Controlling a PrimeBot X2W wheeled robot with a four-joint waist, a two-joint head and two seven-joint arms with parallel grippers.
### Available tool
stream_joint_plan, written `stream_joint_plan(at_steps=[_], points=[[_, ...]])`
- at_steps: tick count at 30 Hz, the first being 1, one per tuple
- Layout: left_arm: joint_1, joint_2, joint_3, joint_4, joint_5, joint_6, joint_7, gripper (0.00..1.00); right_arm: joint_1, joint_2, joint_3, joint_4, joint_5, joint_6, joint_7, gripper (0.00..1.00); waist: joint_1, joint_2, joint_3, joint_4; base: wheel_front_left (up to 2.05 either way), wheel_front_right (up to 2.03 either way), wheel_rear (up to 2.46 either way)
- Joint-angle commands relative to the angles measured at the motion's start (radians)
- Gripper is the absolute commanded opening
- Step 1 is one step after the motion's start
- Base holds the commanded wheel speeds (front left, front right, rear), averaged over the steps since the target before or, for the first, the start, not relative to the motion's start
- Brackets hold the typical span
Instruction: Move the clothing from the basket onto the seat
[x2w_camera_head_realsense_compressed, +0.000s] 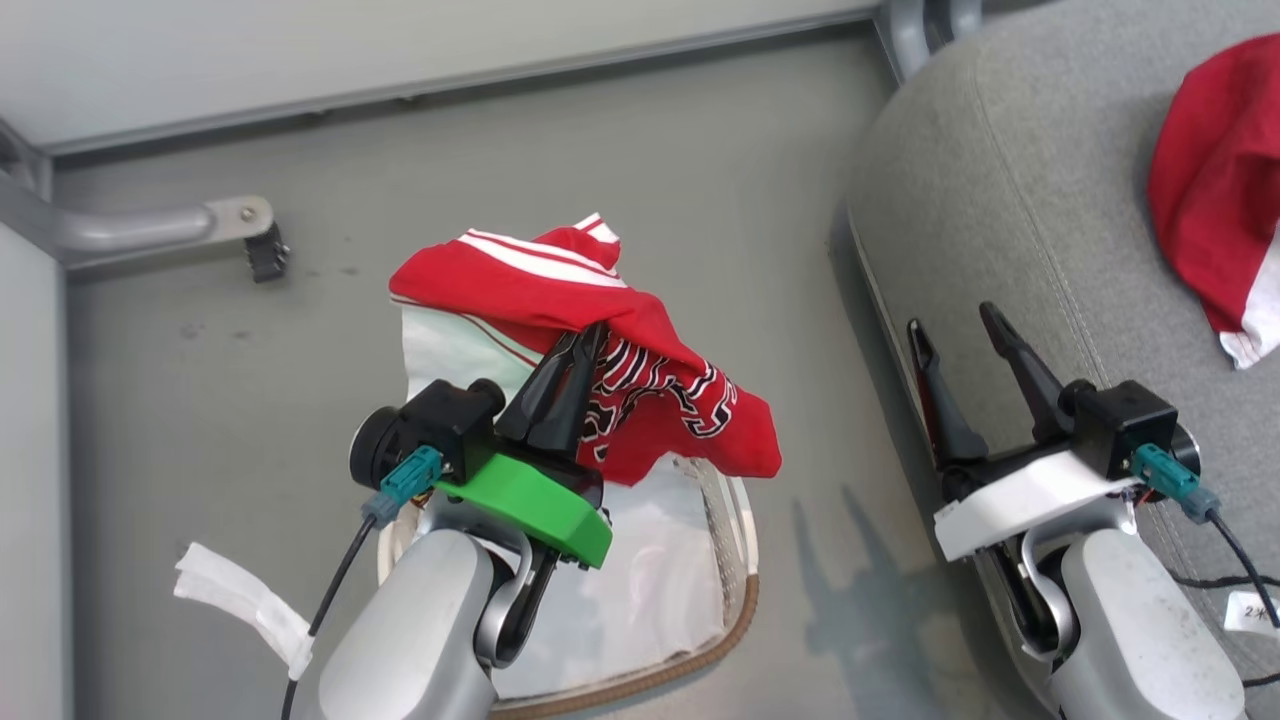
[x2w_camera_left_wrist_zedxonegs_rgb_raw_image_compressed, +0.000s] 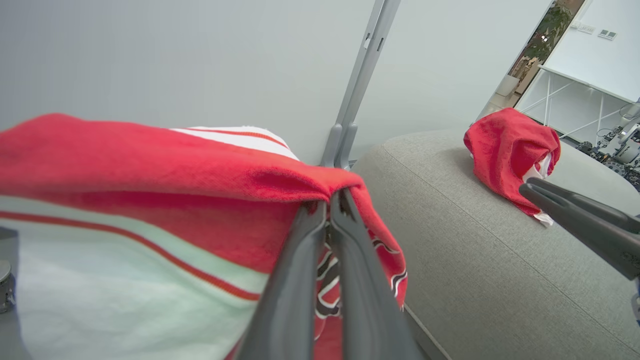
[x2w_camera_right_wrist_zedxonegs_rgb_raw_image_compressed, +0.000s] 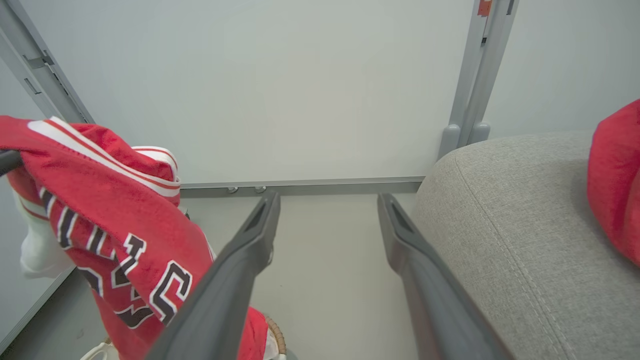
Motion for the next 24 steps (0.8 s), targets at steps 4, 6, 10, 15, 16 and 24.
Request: stream_joint_plan(at_steps=[4,6,10,15,16,24], points=[[0.037,-0.002,0.024,-0.024,0.008,-0.002,-0.001,0.00,0.047,0.007,-0.001,0.009,0.011,-0.001,-0.005,1.00,0.0001,0.0000,-0.106,0.071,0.00,0.00,0.00],[0.047,-0.003,0.032,-0.037,0.012,-0.002,-0.001,0.00,0.064,0.013,-0.003,0.010,0.011,-0.001,-0.005,1.00,0.0001,0.0000,-0.127,0.080,0.00,0.00,0.00],[0.065,-0.003,0.053,-0.070,0.019,-0.002,-0.001,0.00,0.099,0.022,-0.007,0.016,0.017,-0.001,-0.005,1.00,0.0001,0.0000,-0.170,0.093,0.00,0.00,0.00],[0.084,-0.001,0.073,-0.099,0.028,-0.002,-0.001,0.00,0.143,0.035,-0.006,0.022,0.021,-0.001,-0.005,1.00,0.0001,0.0000,-0.219,0.114,0.00,0.00,0.00],[0.090,-0.001,0.076,-0.101,0.027,-0.002,-0.001,0.00,0.153,0.037,-0.005,0.024,0.021,-0.001,-0.005,1.00,0.0001,0.0000,-0.230,0.117,0.00,0.00,0.00],[0.110,-0.002,0.081,-0.137,0.019,-0.002,-0.001,0.00,0.200,0.047,0.033,0.032,0.020,-0.001,-0.005,1.00,0.0001,0.0000,-0.270,0.144,0.00,0.00,0.00]])
